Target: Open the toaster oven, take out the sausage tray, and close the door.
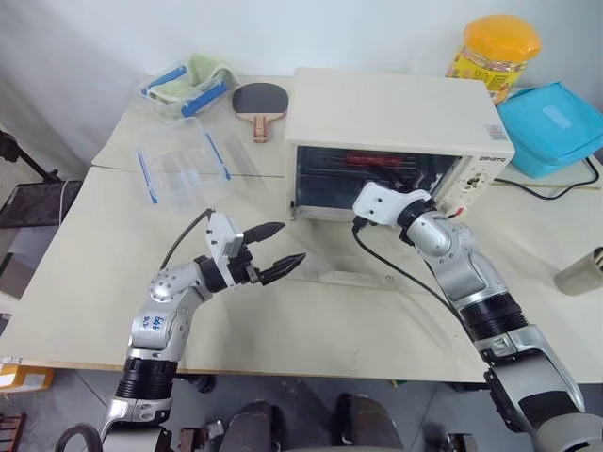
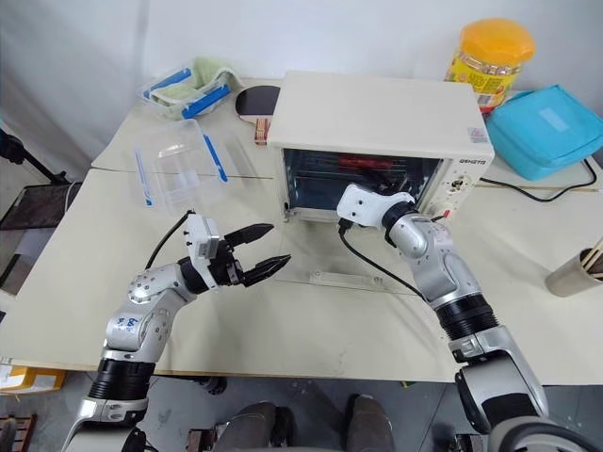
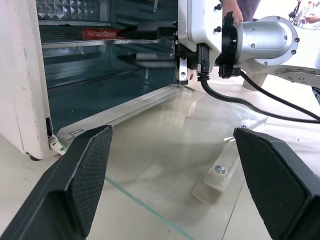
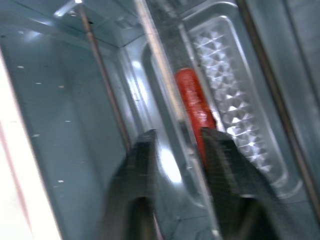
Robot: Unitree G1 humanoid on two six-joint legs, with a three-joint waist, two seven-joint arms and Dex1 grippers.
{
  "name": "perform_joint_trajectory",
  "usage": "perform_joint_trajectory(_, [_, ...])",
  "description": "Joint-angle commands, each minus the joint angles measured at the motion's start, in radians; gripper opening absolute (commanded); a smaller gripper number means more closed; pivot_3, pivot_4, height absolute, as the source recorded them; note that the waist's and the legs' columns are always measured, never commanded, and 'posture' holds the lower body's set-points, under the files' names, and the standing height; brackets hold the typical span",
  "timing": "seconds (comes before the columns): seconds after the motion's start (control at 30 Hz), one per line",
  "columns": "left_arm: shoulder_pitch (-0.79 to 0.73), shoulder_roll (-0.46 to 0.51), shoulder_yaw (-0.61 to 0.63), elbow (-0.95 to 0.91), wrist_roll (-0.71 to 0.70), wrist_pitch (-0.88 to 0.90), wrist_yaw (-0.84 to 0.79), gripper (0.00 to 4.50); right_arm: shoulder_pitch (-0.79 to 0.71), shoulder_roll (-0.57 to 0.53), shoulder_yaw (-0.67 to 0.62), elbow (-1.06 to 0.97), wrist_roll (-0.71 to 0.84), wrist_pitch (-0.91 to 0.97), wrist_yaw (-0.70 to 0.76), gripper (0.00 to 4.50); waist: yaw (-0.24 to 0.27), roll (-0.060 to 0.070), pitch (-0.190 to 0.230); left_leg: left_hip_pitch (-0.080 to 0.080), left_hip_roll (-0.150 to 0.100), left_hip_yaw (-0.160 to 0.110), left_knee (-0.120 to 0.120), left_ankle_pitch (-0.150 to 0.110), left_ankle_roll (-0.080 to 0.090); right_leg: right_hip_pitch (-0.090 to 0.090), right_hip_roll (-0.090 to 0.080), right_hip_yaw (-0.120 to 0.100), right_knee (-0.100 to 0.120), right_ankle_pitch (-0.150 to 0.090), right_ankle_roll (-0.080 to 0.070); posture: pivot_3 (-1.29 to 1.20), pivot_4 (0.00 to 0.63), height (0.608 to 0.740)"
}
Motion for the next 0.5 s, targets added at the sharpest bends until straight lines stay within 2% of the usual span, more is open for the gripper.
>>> perform_joint_trajectory(0.03, [-0.032,-0.003,0.005,-0.012,-0.018,-0.017,0.000,4.09,-0.018,0.016,-0.004,0.020,-0.011,-0.006,-0.018,0.03,-0.003,0.000,0.000,0.000,0.000,0.000,0.000,0.000,0.000,0.000,0.000,0.000,0.000,0.000,0.000,0.00,0.150,0.740])
perform_joint_trajectory(0.23, [-0.123,-0.019,-0.004,0.065,-0.011,-0.030,-0.013,4.09,-0.054,0.035,-0.010,0.073,-0.040,-0.016,-0.035,0.01,-0.015,0.000,0.000,0.000,0.000,0.000,0.001,0.001,-0.001,0.001,0.000,0.000,0.001,0.000,0.000,0.00,0.150,0.740])
perform_joint_trajectory(0.5, [-0.301,-0.054,-0.010,0.256,0.010,-0.102,-0.045,4.09,-0.092,0.054,-0.006,0.114,-0.070,-0.045,-0.060,0.01,-0.016,0.000,0.000,0.001,0.000,0.000,0.001,0.001,-0.001,0.001,0.000,0.000,0.001,0.000,0.000,0.00,0.150,0.740])
